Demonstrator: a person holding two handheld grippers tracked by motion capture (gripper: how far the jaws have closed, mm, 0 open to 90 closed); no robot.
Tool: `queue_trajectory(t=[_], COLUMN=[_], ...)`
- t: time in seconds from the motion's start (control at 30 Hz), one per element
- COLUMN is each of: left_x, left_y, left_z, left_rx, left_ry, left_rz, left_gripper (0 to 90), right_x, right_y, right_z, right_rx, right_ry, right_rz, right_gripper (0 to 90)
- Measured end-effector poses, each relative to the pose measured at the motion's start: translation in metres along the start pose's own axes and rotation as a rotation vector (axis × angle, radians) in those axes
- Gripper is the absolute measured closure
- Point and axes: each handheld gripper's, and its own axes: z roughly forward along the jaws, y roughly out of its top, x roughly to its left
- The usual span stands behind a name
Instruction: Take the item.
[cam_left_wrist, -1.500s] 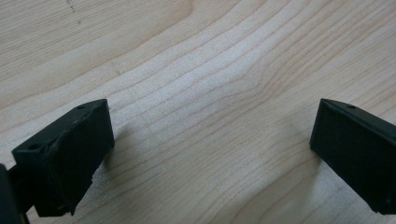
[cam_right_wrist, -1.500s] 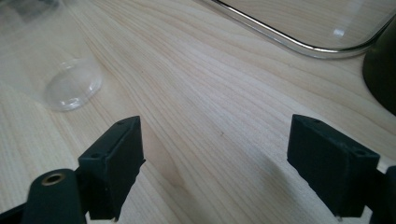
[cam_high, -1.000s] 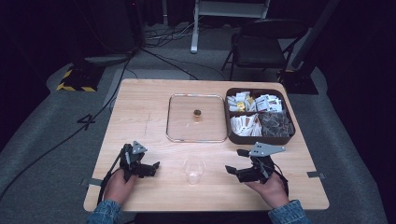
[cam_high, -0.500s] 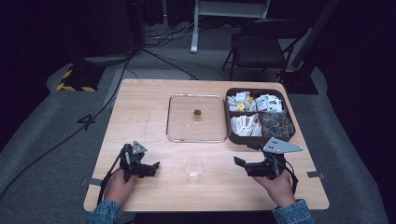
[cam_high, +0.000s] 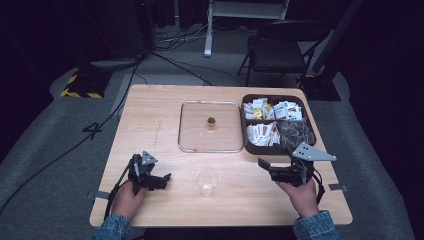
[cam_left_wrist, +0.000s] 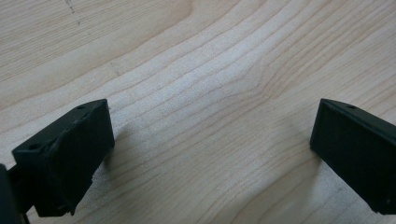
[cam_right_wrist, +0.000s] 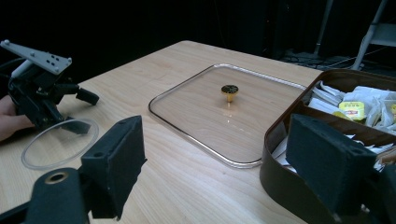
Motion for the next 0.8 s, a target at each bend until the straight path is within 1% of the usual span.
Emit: queue_trajectory(t=[0.27,0.33,0.37,0.43,0.47,0.57,0.67,0.73,0.77,0.8], left_x=[0.000,0.000,0.000,0.000,0.000,0.000,0.000,0.000,0.000,0.000], left_y=[0.000,0.000,0.000,0.000,0.000,0.000,0.000,0.000,0.000,0.000], left_z=[0.000,0.000,0.000,0.000,0.000,0.000,0.000,0.000,0.000,0.000], left_rx=[0.000,0.000,0.000,-0.001,-0.001,0.000,0.000,-0.001,-0.001,-0.001], left_ry=[0.000,0.000,0.000,0.001,0.001,0.000,0.000,0.001,0.001,0.001], left_rz=[0.000,0.000,0.000,0.001,0.001,0.000,0.000,0.002,0.002,0.002], left_gripper=[0.0,0.0,0.0,0.0,0.0,0.0,0.0,0.0,0.0,0.0], right_x=[-0.016,-0.022,-0.026,-0.033,-0.037,-0.053,-0.070,-0.081,-0.087,-0.092], right_y=[0.003,0.003,0.004,0.005,0.006,0.010,0.013,0.014,0.014,0.014], right_z=[-0.004,-0.005,-0.005,-0.006,-0.006,-0.006,-0.006,-0.005,-0.004,-0.004], right_rx=[-0.038,-0.048,-0.054,-0.044,-0.032,0.006,0.041,0.050,0.058,0.070], right_ry=[-0.035,-0.056,-0.069,-0.096,-0.107,-0.124,-0.151,-0.174,-0.177,-0.180], right_rz=[0.050,0.049,0.038,0.020,0.019,0.040,0.032,0.031,0.036,0.051], right_gripper=[20.1,18.9,18.8,20.4,22.0,24.5,25.0,25.8,25.9,25.9])
